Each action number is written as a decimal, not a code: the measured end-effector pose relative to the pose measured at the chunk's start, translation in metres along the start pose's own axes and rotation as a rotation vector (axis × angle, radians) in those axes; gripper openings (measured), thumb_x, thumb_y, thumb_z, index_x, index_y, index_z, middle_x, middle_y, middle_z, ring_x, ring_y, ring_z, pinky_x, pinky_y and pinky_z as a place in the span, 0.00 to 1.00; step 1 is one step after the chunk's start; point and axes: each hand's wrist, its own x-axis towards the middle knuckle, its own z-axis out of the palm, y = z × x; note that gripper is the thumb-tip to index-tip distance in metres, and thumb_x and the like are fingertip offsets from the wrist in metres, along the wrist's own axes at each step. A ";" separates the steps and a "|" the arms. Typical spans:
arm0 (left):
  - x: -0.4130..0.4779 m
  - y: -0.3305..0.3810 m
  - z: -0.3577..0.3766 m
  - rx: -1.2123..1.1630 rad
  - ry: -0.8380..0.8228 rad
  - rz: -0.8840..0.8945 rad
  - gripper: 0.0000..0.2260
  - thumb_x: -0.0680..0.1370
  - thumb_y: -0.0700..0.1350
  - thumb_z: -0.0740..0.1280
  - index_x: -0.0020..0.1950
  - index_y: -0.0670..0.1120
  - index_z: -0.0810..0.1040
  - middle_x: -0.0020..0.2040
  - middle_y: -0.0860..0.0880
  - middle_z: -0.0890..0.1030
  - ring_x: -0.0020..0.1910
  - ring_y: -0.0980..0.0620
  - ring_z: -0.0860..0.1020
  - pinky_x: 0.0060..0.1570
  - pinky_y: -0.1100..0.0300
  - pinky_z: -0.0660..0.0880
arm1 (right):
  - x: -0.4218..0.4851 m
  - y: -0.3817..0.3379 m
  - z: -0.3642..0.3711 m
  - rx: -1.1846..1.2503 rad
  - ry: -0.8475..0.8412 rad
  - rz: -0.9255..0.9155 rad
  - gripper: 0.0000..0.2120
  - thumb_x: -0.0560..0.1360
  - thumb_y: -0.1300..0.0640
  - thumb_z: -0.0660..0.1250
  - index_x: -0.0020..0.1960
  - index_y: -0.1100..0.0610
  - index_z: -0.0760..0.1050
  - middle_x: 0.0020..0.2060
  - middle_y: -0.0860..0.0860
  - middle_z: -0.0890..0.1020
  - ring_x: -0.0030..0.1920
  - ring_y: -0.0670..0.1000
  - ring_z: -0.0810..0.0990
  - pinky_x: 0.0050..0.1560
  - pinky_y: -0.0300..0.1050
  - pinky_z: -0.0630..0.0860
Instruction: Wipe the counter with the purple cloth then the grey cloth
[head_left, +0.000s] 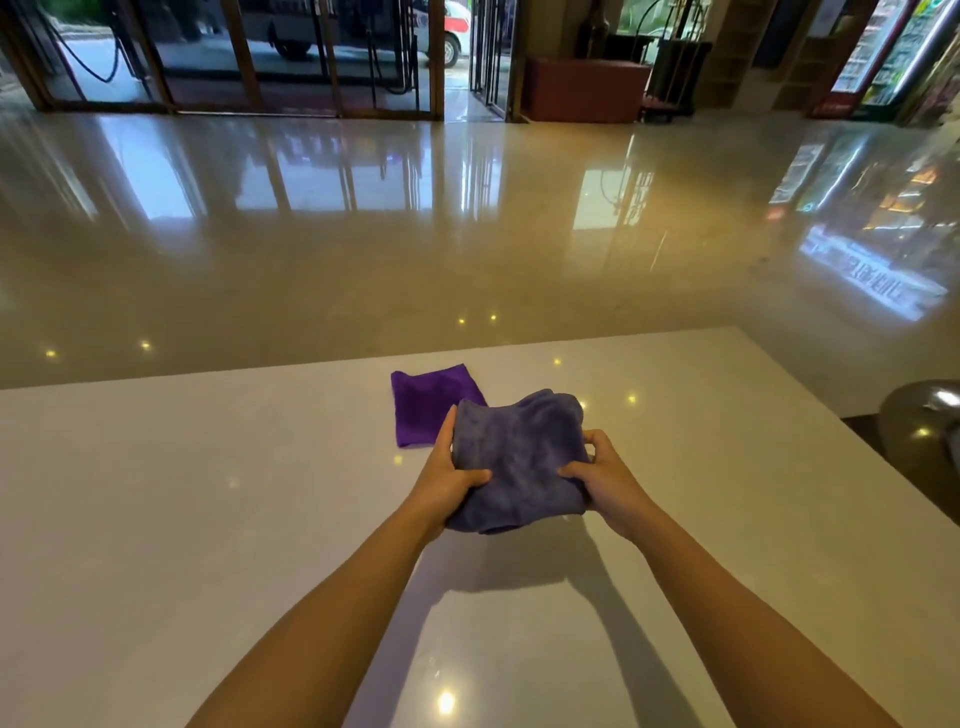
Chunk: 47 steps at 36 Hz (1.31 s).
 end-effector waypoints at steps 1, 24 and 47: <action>0.011 0.001 0.002 -0.003 0.014 -0.014 0.24 0.77 0.51 0.63 0.72 0.56 0.59 0.69 0.49 0.70 0.65 0.47 0.71 0.67 0.47 0.69 | 0.010 -0.002 -0.003 -0.043 0.028 -0.021 0.16 0.74 0.63 0.64 0.58 0.52 0.63 0.54 0.54 0.75 0.47 0.53 0.79 0.36 0.41 0.76; 0.208 -0.013 0.045 0.350 0.151 0.053 0.36 0.76 0.38 0.63 0.74 0.57 0.45 0.67 0.42 0.71 0.58 0.47 0.74 0.54 0.56 0.71 | 0.207 0.014 -0.030 -0.359 0.297 -0.161 0.12 0.78 0.62 0.58 0.61 0.56 0.68 0.51 0.54 0.77 0.50 0.54 0.76 0.47 0.41 0.75; 0.206 -0.023 0.003 1.017 0.205 0.158 0.31 0.77 0.57 0.57 0.75 0.53 0.46 0.78 0.46 0.47 0.77 0.45 0.46 0.74 0.49 0.51 | 0.227 0.020 -0.040 -0.732 0.264 -0.071 0.31 0.77 0.44 0.59 0.73 0.56 0.54 0.73 0.56 0.63 0.71 0.59 0.64 0.69 0.57 0.64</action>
